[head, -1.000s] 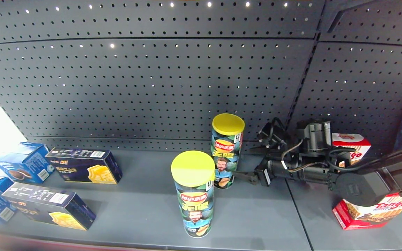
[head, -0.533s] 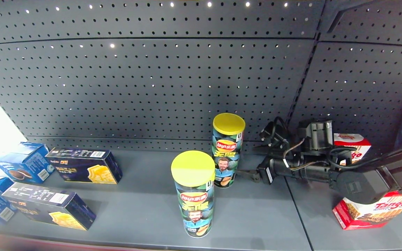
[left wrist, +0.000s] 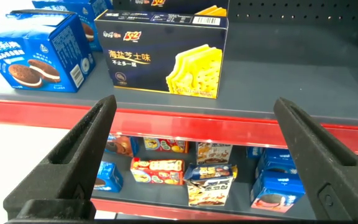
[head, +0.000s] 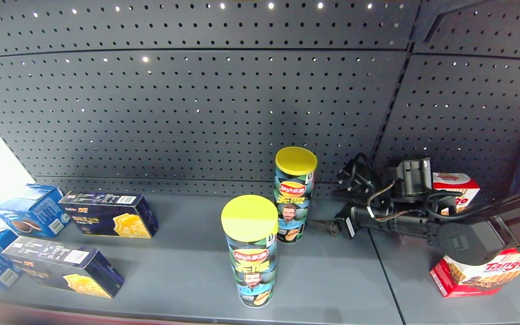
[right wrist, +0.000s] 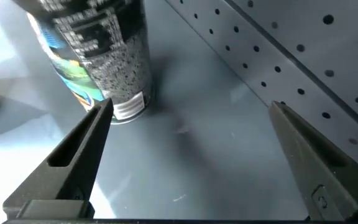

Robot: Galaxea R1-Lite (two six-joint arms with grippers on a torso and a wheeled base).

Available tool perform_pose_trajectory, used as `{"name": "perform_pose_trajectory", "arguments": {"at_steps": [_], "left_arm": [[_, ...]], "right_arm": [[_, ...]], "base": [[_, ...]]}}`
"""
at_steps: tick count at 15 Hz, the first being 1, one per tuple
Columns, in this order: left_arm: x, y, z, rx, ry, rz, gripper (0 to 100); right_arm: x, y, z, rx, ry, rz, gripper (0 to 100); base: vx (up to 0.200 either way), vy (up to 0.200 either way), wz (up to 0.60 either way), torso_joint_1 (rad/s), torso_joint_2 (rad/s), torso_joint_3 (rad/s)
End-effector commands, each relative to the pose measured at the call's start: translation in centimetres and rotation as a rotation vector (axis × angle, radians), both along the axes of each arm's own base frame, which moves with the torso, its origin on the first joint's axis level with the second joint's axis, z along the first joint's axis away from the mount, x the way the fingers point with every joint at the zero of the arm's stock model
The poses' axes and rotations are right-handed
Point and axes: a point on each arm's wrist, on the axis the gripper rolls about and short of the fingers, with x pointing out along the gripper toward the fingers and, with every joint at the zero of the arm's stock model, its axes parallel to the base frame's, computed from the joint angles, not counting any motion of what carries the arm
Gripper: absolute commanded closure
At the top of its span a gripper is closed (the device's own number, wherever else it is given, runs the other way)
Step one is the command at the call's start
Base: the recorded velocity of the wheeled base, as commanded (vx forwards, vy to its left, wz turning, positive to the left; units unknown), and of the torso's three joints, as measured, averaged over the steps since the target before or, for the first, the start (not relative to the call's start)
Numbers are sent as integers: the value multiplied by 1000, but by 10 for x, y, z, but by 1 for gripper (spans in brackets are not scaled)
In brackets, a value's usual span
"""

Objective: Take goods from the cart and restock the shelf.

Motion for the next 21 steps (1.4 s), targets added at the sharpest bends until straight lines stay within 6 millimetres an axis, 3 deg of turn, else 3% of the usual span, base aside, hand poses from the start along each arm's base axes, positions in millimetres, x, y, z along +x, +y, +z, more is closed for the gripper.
{"name": "perform_pose_trajectory", "arguments": {"at_steps": [1, 7, 21], "left_arm": [[0, 0, 0, -1, 0, 1, 0], [0, 0, 0, -1, 0, -1, 0], [0, 0, 0, -1, 0, -1, 0]], "right_arm": [[2, 1, -3, -6, 4, -8, 0], [10, -3, -7, -21, 3, -64, 0], [24, 16, -7, -16, -29, -61, 0]], "base": [[0, 0, 0, 0, 0, 0], [0, 0, 0, 0, 0, 0], [0, 0, 0, 0, 0, 0]]}}
